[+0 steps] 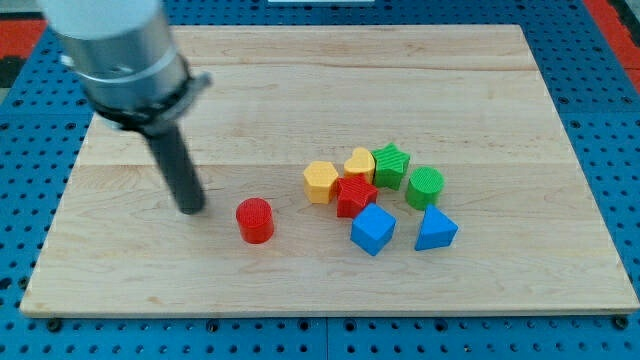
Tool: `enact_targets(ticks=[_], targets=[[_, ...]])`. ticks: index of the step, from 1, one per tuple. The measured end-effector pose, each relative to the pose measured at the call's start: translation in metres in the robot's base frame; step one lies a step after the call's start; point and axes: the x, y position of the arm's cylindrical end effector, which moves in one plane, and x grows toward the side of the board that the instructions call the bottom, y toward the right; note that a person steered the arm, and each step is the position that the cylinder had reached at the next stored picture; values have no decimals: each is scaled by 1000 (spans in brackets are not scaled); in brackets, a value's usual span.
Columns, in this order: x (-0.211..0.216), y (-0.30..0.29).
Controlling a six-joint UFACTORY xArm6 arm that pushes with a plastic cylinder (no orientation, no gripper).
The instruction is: Push the heart and red circle towards the group
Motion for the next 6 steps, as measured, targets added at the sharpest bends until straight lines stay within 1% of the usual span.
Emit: enact_targets(ticks=[1, 2, 3, 4, 5, 6], targets=[[6, 37], [20, 5], [50, 32], [50, 82], [51, 146], [69, 146]])
